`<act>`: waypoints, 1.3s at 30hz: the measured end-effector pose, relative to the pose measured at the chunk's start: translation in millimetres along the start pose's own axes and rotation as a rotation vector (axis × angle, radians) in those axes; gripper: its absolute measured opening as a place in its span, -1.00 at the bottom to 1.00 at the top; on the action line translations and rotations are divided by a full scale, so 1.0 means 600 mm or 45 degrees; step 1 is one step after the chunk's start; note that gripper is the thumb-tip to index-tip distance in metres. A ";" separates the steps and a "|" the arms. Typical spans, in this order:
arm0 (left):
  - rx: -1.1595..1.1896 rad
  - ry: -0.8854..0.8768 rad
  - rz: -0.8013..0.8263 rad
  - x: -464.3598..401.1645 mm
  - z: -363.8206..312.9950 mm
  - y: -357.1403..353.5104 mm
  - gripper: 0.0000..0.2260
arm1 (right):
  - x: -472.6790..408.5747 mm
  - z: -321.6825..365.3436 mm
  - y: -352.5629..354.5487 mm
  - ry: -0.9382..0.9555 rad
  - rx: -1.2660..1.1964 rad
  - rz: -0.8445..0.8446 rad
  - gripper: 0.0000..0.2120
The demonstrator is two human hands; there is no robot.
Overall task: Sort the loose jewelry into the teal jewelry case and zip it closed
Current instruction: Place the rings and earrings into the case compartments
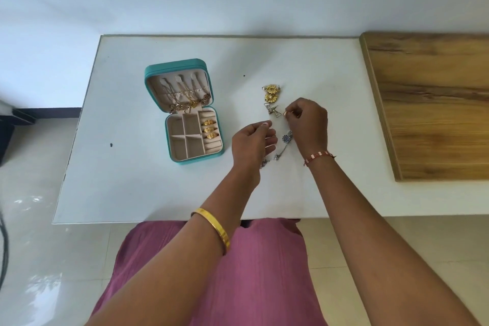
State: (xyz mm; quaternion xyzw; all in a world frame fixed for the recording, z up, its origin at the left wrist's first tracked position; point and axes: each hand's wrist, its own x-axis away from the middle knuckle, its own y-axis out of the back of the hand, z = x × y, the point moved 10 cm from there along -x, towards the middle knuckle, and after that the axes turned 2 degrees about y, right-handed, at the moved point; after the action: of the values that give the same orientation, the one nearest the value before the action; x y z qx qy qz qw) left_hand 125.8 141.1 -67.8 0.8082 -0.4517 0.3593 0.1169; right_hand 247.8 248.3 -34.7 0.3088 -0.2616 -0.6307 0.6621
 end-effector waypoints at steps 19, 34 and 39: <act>-0.122 -0.442 -0.083 0.073 -0.049 0.112 -0.89 | 0.158 0.092 -0.020 -0.219 -0.755 0.224 -0.84; 0.147 -0.357 -0.372 0.073 0.001 0.257 -0.92 | 0.154 0.159 -0.072 0.040 -0.409 0.282 -0.86; 0.152 -0.370 -0.461 0.062 0.012 0.288 -0.87 | 0.137 0.193 -0.100 0.373 -0.058 0.317 -0.85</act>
State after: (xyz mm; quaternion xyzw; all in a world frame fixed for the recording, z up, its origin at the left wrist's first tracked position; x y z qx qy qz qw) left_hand 1.2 15.7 -71.0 0.9248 -0.2893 0.2383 0.0652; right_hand 127.9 156.2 -4.4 0.3474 -0.1842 -0.4980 0.7729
